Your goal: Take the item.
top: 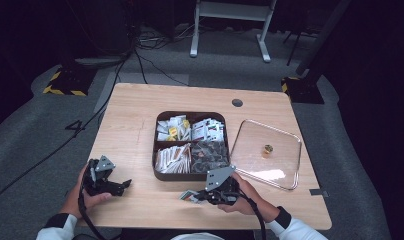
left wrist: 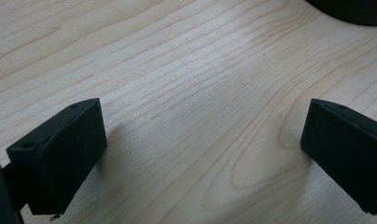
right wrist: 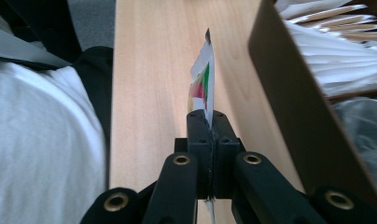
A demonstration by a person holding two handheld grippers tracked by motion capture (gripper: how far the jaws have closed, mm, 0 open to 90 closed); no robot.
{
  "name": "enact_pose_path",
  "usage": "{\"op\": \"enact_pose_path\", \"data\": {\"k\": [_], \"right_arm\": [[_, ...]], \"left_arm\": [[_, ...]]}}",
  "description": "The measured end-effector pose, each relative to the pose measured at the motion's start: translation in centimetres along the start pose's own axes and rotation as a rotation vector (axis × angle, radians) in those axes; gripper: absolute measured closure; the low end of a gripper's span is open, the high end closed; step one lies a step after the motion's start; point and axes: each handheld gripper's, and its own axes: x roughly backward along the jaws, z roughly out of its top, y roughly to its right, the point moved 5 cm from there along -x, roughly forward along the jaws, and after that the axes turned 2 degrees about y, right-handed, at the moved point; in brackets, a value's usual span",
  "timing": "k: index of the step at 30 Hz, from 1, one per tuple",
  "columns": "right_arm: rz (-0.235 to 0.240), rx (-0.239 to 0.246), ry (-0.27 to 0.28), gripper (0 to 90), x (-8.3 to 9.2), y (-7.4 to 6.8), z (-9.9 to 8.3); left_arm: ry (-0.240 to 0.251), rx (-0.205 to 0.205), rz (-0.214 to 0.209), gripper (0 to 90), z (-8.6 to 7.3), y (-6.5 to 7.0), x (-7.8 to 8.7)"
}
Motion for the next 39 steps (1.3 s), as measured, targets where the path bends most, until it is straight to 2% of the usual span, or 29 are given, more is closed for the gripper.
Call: {"op": "enact_pose_path", "data": {"k": [4,11,21,30,35,39], "right_arm": [[0.01,0.003,-0.018,89.7,-0.5,-0.2,-0.2],[-0.011,-0.023,-0.028,87.4,-0.9,0.4,-0.6],[-0.048,-0.046,-0.006,71.4,-0.4,1.3,-0.7],[-0.075,-0.028,0.056,48.6,1.1,1.7,0.0],[-0.102,-0.023,0.08,41.1,1.9,2.1,0.1],[-0.112,-0.024,0.1,39.2,2.5,2.5,0.3]], "left_arm": [[0.0,0.0,0.0,0.5,0.0,0.0,0.0],[-0.001,0.001,0.002,0.5,0.0,0.0,0.0],[0.0,0.0,0.0,0.4,0.0,0.0,0.0],[0.0,0.0,0.0,0.4,0.0,0.0,0.0],[-0.003,0.0,-0.008,0.4,0.0,0.0,0.0],[-0.003,-0.002,-0.008,0.3,0.0,0.0,0.0]]}}
